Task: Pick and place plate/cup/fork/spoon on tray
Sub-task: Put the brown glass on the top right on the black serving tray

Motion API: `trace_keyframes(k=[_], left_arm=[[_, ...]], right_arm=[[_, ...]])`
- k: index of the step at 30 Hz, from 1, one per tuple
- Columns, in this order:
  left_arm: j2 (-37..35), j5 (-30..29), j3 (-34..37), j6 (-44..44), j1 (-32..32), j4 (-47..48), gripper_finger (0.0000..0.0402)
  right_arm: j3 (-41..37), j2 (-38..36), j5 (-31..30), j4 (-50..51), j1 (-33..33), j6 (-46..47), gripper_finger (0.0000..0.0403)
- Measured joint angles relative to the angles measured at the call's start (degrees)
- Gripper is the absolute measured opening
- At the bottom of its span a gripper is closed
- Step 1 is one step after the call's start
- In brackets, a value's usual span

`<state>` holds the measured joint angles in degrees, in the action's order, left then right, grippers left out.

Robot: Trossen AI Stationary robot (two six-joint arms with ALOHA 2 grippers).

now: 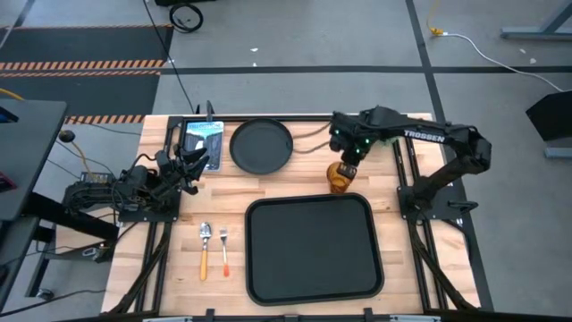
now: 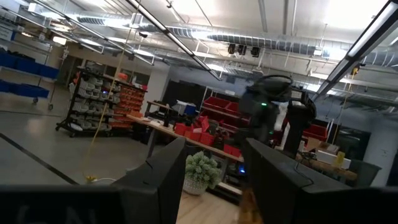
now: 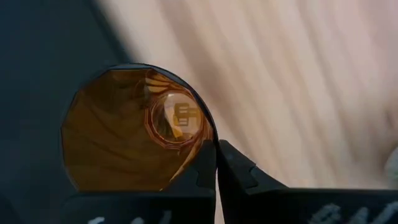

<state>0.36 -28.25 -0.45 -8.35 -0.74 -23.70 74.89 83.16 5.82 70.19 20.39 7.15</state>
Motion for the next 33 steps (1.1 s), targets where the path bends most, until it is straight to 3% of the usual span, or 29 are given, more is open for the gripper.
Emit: trace_keyframes(k=[5,17,28,33], left_arm=[[0.0,0.0,0.0,-0.33,0.01,0.0,0.0172],[0.0,0.0,0.0,-1.5,0.01,0.07,0.0172],[0.0,0.0,0.0,-1.48,0.01,0.04,0.0172],[0.0,0.0,0.0,-1.46,0.01,0.04,0.0172]], right_arm=[[-1.21,-2.61,-0.48,0.74,-6.55,5.16,0.0003],[-13.88,-9.95,-4.33,-1.72,-19.9,21.75,0.0004],[-23.08,-15.14,-5.82,-5.97,-21.16,29.08,0.0006],[-23.93,-15.95,-6.78,-5.44,-21.16,30.21,0.0038]])
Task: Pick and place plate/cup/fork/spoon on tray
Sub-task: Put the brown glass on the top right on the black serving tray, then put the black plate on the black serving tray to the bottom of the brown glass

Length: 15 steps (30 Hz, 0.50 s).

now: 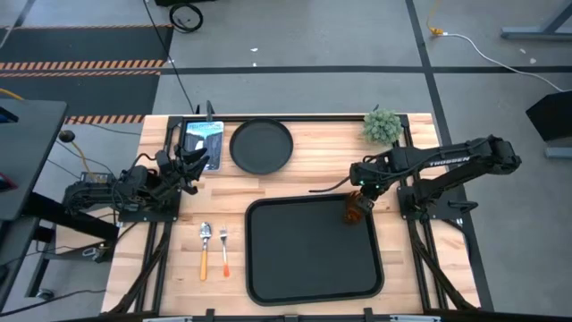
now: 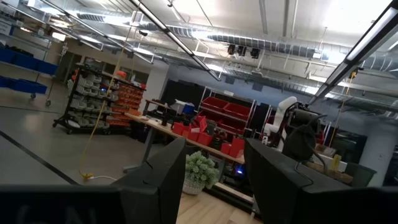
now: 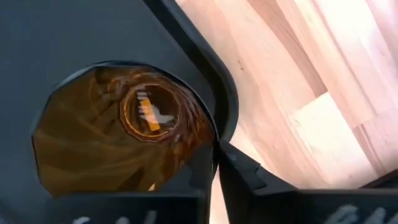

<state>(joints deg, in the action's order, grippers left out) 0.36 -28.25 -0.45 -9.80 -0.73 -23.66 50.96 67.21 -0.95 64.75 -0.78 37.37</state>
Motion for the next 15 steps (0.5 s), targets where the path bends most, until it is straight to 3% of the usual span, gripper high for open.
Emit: trace_keyframes(k=[7,15], left_arm=[[0.0,0.0,0.0,0.02,-0.02,0.0,0.0172],[0.03,0.0,0.0,-0.25,0.0,1.74,0.0172]], right_arm=[[0.48,-0.58,-1.24,0.1,0.02,1.15,0.0094],[0.48,-2.36,0.64,-0.14,-0.02,1.55,0.0106]])
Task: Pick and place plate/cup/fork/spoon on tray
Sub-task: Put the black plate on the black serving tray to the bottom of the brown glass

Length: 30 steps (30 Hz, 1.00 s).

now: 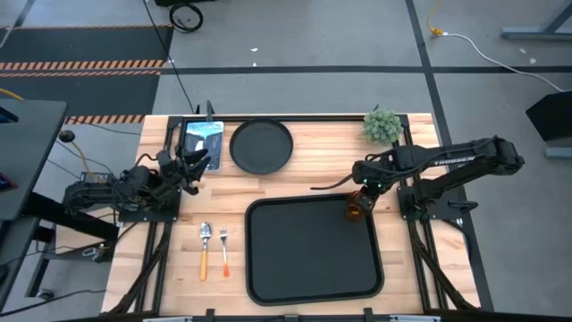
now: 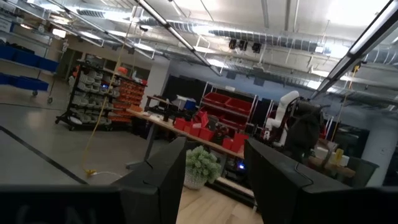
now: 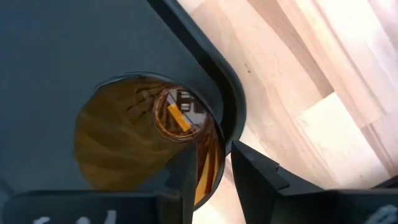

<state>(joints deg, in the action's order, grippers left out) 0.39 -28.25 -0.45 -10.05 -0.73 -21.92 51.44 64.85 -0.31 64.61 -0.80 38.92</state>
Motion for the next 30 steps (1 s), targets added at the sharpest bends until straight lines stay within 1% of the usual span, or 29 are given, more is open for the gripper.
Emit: trace_keyframes(k=[5,10,12,14,18,21,25,30], left_arm=[[2.77,0.02,0.0,-4.85,-0.11,4.81,0.0172],[10.27,-0.74,0.0,-9.01,-0.11,7.03,0.0172],[13.86,-2.05,-0.11,-10.37,-0.33,7.25,0.0172],[17.64,-2.92,-0.83,-11.24,-1.33,8.87,0.0172],[24.96,-2.4,-4.9,-18.48,-5.59,13.79,0.0172],[30.95,1.06,-9.11,-19.88,-10.38,18.87,0.0172],[39.52,7.64,-14.75,-19.54,-17.71,23.22,0.0172],[51.62,16.92,-20.41,-16.27,-27.98,25.69,0.0172]], right_arm=[[0.02,-3.19,0.28,0.13,0.0,-0.13,0.0107],[0.09,-7.38,-1.55,-0.13,0.21,-0.72,0.0107],[0.09,-9.05,-4.43,-0.67,0.28,-1.39,0.0107],[0.09,-10.51,-8.69,-1.33,0.4,-1.76,0.0107],[0.09,-12.65,-17.16,-4.93,1.42,-4.58,0.0107],[0.09,-12.92,-21.03,-10.23,3.29,-8.48,0.0106],[-0.44,-12.09,-20.95,-17.18,6.79,-14.21,0.0104],[-0.79,-10.35,-20.68,-20.01,9.52,-17.68,0.0103]])
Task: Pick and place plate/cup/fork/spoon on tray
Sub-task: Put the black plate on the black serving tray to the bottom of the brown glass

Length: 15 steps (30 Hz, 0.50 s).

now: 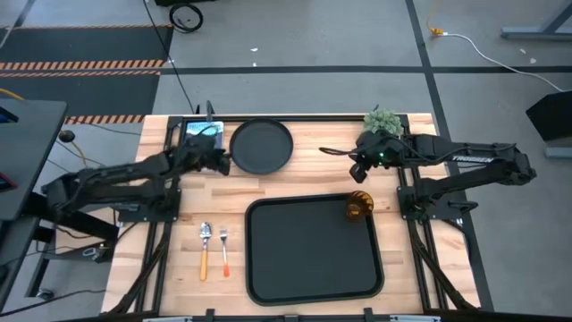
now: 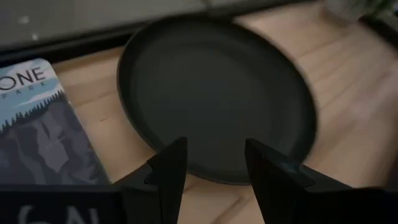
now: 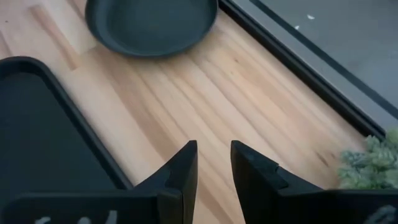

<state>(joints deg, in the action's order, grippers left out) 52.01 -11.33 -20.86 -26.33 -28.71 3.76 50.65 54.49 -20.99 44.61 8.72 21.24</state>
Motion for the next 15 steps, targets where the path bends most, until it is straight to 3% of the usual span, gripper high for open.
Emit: trace_keyframes(k=[8,15], left_arm=[[18.55,8.89,-8.14,6.37,-15.28,0.77,0.0172],[31.81,8.12,-18.19,10.35,-18.12,6.51,0.0184]], right_arm=[[0.0,1.84,1.74,-6.34,-0.18,-3.32,0.0103],[0.0,3.29,2.92,-8.38,-0.23,-4.54,0.0103]])
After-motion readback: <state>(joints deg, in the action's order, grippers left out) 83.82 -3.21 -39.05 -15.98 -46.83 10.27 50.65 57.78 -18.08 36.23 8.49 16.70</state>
